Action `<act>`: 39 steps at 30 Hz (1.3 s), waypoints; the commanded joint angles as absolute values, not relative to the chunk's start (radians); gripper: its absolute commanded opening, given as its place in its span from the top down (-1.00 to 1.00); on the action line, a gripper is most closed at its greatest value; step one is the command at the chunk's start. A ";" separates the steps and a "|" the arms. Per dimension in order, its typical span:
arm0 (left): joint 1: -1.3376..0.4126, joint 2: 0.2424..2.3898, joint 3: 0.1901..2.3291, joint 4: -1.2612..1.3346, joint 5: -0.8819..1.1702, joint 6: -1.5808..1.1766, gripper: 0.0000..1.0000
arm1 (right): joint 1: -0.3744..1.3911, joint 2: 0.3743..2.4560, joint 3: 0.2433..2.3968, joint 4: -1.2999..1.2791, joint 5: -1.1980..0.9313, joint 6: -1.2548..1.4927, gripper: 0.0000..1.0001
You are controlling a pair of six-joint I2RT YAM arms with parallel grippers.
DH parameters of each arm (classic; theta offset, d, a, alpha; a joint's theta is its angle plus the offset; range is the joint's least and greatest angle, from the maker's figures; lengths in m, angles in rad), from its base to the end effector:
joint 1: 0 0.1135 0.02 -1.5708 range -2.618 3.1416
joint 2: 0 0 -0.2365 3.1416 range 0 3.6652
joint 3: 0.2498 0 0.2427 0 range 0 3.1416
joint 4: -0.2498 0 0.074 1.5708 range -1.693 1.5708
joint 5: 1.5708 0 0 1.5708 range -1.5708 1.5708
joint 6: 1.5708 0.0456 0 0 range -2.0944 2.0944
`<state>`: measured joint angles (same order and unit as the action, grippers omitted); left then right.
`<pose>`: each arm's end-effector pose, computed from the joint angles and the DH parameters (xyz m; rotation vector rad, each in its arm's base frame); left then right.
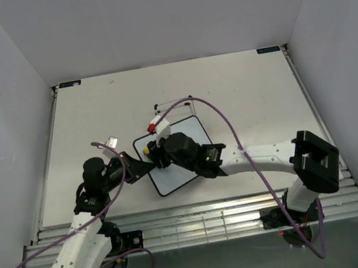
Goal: Erase the whiteboard
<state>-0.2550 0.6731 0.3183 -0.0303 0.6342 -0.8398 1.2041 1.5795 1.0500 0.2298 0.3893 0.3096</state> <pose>0.1665 -0.0713 0.1939 -0.1586 2.1166 -1.3074 0.1475 0.3358 0.2487 -0.5679 1.8178 0.6844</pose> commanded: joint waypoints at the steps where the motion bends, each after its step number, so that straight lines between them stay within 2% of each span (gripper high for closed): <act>1: -0.287 0.638 0.362 0.094 0.850 -0.830 1.00 | 1.213 1.661 1.112 0.210 0.207 0.166 0.32; 9: -0.287 0.649 0.382 0.080 0.874 -0.805 1.00 | 1.174 1.664 1.151 0.166 0.051 0.044 0.32; 14: -0.287 0.646 0.396 0.051 0.848 -0.788 1.00 | 1.163 1.646 1.114 0.156 0.097 0.067 0.32; 23: -0.287 0.632 0.403 0.005 0.749 -0.788 1.00 | 1.160 1.503 0.876 0.088 0.290 0.273 0.34; 33: -0.287 0.620 0.359 0.024 0.683 -0.822 1.00 | 1.160 1.319 0.582 0.101 0.363 0.428 0.34; 39: -0.287 0.675 0.354 0.028 0.684 -0.812 1.00 | 1.189 1.273 0.503 0.287 0.197 0.368 0.32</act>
